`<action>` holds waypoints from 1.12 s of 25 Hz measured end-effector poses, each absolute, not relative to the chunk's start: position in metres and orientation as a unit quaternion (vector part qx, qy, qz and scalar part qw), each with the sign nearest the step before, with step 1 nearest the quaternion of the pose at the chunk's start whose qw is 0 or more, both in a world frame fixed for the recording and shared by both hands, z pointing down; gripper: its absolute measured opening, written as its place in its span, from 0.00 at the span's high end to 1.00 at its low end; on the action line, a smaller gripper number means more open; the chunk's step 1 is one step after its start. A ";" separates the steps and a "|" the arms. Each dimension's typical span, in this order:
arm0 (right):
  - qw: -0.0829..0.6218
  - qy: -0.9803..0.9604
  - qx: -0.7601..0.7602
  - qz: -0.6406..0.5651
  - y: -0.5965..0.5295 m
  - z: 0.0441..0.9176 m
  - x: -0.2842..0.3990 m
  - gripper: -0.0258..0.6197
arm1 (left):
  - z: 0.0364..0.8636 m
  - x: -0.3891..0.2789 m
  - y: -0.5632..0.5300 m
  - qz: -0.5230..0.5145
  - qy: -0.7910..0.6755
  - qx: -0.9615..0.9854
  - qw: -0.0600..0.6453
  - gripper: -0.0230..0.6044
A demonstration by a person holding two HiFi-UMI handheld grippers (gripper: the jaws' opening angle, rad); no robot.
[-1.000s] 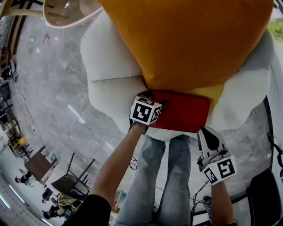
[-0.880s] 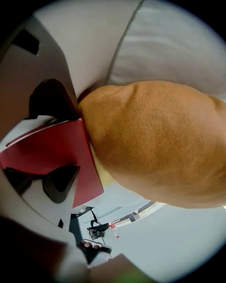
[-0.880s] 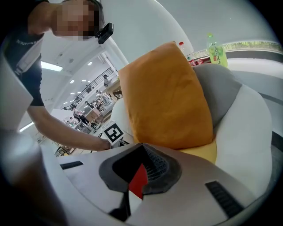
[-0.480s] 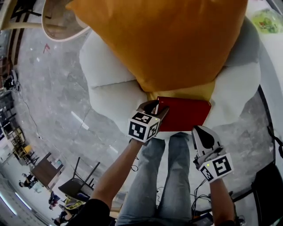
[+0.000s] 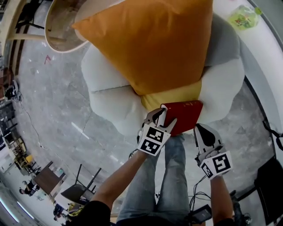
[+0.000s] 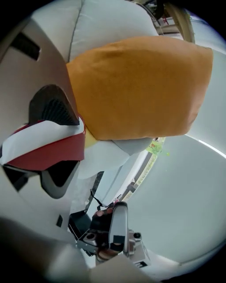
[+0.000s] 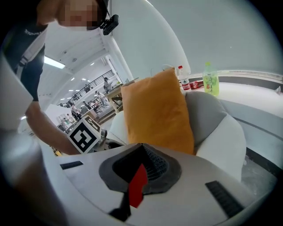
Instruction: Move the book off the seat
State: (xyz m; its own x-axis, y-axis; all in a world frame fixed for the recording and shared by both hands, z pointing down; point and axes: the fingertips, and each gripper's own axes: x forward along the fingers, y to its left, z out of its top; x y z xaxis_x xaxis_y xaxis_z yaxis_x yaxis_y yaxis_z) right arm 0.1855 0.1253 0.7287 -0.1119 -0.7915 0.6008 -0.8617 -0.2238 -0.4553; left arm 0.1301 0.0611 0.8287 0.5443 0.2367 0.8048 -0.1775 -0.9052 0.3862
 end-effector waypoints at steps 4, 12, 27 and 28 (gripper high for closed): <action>0.044 -0.620 0.668 0.411 0.140 0.720 0.185 0.95 | 0.824 0.140 0.070 0.459 0.005 0.854 0.246 0.47; 0.049 -0.602 0.678 0.419 0.168 0.720 0.187 0.95 | 0.787 0.172 0.110 0.431 0.050 0.870 0.233 0.44; 0.088 -0.550 0.686 0.469 0.193 0.746 0.177 0.95 | 0.758 0.210 0.148 0.393 0.089 0.861 0.309 0.33; 0.089 -0.552 0.679 0.476 0.191 0.751 0.174 0.95 | 0.757 0.212 0.150 0.393 0.093 0.861 0.308 0.33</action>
State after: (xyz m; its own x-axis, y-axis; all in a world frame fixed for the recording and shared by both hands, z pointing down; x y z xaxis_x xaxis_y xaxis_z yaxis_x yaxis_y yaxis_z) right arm 0.1739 0.1907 0.7511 -0.0621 -0.6644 0.7448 -0.8339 -0.3755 -0.4045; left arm 0.2119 0.1501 0.7569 0.6741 0.4033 0.6188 -0.0812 -0.7922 0.6048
